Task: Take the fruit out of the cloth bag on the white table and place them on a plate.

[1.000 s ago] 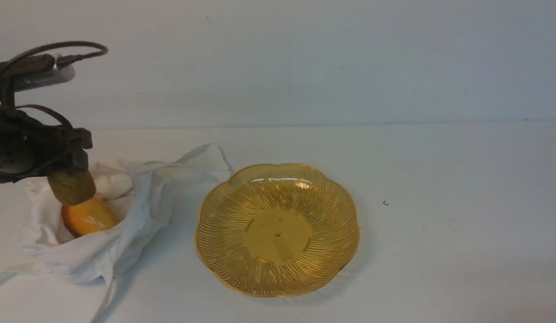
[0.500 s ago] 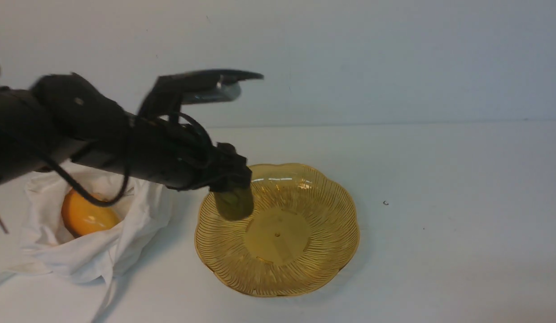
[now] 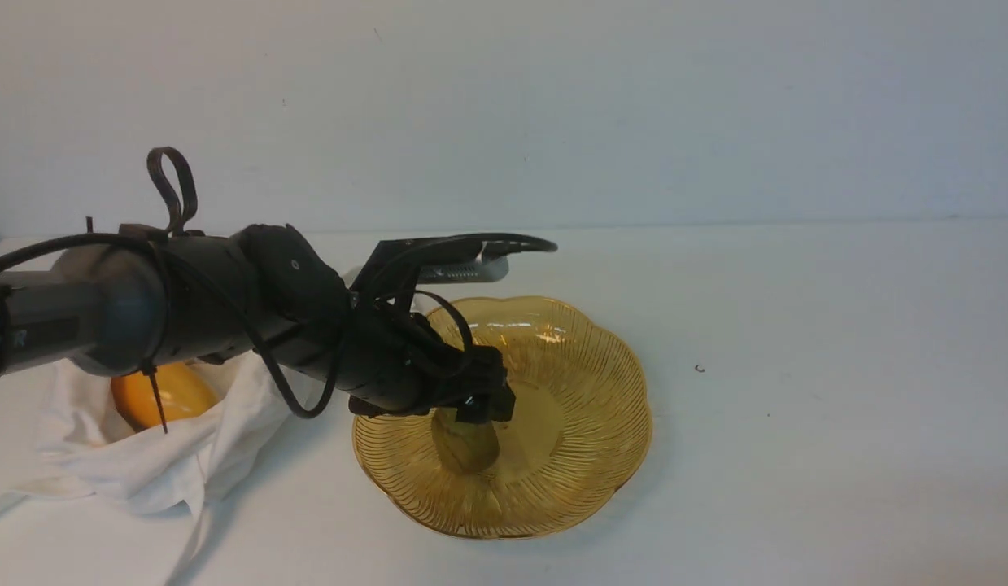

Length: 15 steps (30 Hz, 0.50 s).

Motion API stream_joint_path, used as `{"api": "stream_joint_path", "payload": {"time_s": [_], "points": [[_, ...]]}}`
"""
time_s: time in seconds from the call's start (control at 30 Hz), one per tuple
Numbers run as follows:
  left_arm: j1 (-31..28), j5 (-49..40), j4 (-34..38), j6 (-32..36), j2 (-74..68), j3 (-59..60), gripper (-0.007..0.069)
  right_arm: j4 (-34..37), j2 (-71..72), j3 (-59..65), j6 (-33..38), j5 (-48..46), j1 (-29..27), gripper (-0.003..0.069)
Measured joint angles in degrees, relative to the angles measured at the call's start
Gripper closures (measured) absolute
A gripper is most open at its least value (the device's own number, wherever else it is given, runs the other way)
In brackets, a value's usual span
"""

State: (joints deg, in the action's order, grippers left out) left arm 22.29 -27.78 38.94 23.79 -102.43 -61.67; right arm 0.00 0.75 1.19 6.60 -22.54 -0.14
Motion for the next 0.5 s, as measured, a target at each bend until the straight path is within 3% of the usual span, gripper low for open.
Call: {"api": "stream_joint_path", "payload": {"time_s": [0.1,0.2,0.3,0.4,0.47,0.5], "points": [[0.0,-0.9,-0.1,-0.1,2.6,-0.3,-0.0057,0.0,0.0,0.0,0.0,0.0,0.0,0.0671],[-0.8,-4.1,-0.9,-0.2,6.7,-1.2,-0.0007,0.0,0.0,0.0,0.0,0.0,0.0,0.0671],[-2.1,-8.5,-3.3,-1.1,12.7,-2.0,0.0142,0.0,0.0,0.0,0.0,0.0,0.0,0.0671],[-3.9,-14.3,-8.8,-2.1,23.1,-2.3,0.0473,0.0,0.0,0.0,0.0,0.0,0.0,0.0671],[-4.3,-15.4,-12.4,-2.4,29.7,-2.3,0.0571,0.0,0.0,0.0,0.0,0.0,0.0,0.0671],[-4.3,-15.4,-12.4,-2.4,29.7,-2.3,0.0571,0.0,0.0,0.0,0.0,0.0,0.0,0.0671]]}}
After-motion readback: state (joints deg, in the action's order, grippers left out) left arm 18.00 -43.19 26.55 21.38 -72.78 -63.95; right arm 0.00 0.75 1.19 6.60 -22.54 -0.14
